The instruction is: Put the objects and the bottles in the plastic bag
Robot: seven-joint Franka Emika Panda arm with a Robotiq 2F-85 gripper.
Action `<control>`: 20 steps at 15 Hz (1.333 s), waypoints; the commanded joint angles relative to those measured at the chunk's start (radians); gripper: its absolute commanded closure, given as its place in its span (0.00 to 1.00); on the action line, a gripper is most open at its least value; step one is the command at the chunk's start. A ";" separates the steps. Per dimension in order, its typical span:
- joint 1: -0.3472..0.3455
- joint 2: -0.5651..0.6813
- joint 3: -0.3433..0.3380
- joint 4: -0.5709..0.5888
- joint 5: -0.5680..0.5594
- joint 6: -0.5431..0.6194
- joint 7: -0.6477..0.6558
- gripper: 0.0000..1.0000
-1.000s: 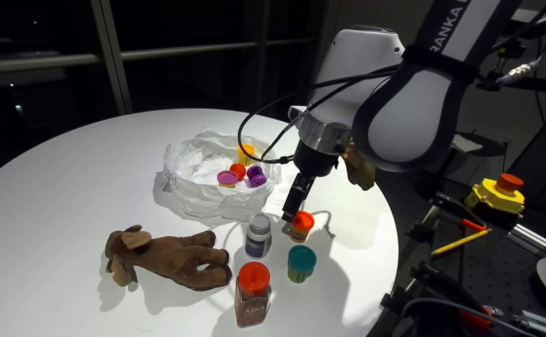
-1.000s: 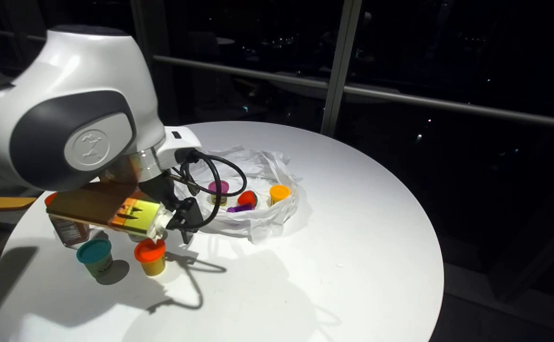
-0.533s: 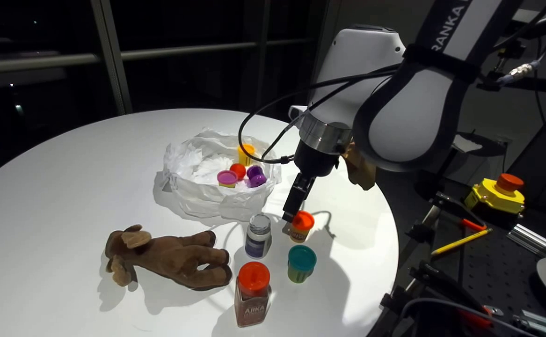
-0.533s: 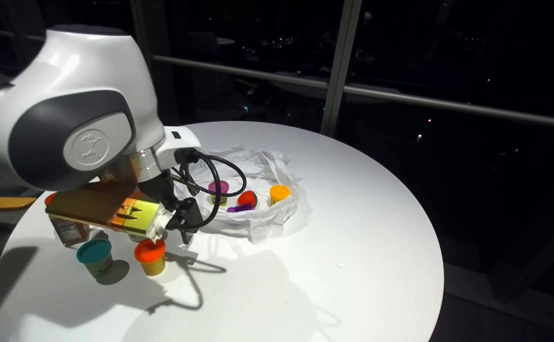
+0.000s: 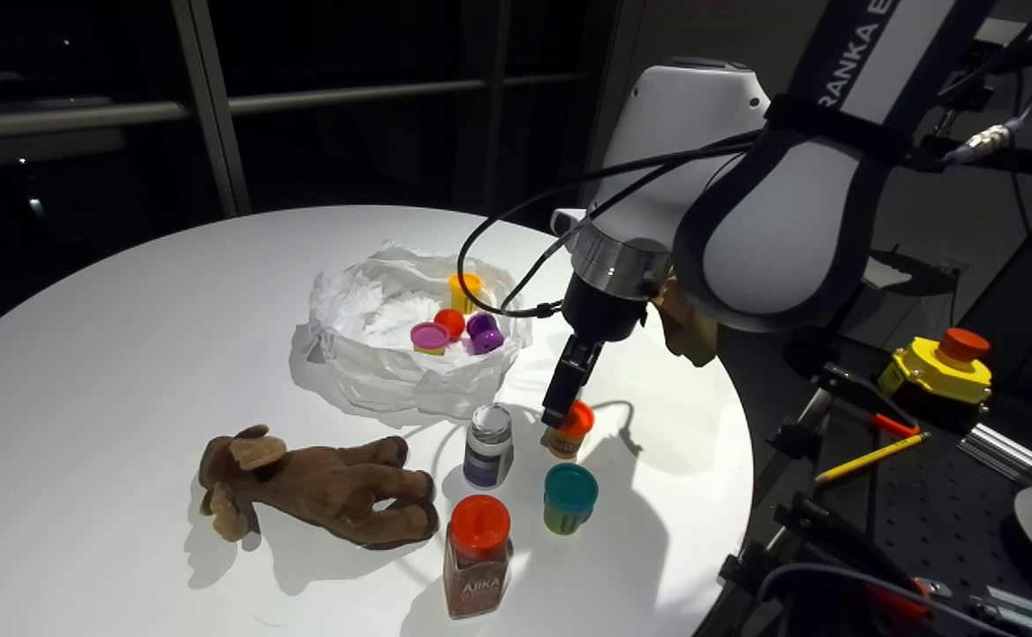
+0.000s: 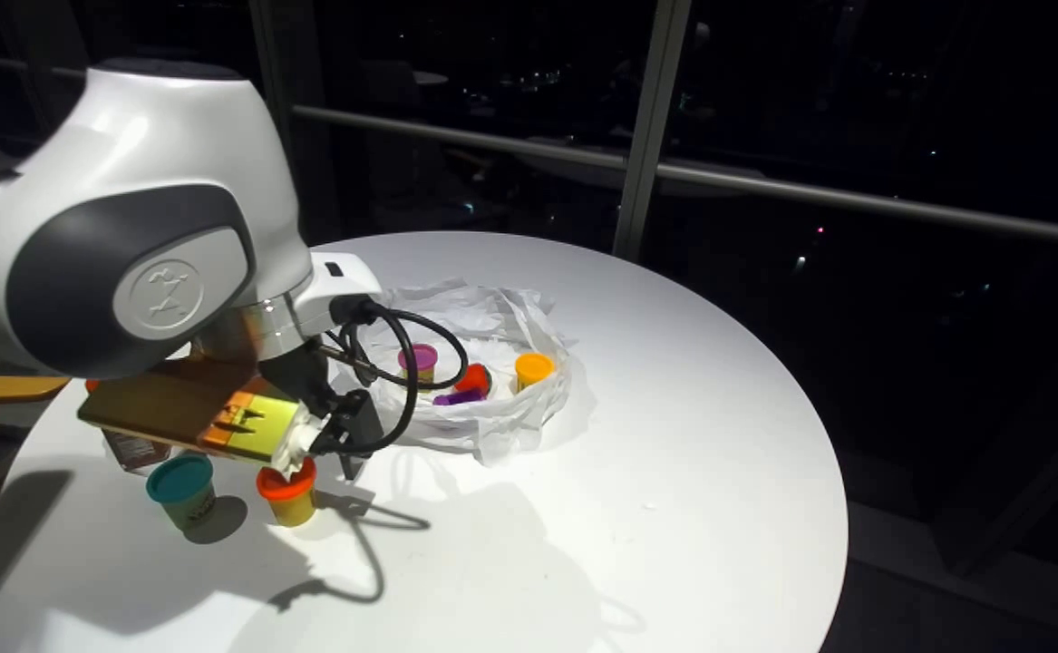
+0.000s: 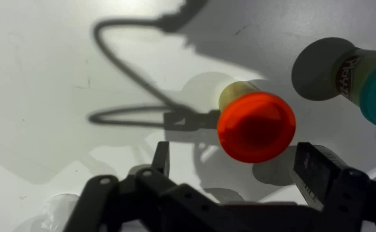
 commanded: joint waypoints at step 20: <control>-0.101 -0.031 0.100 0.033 -0.041 -0.126 0.025 0.02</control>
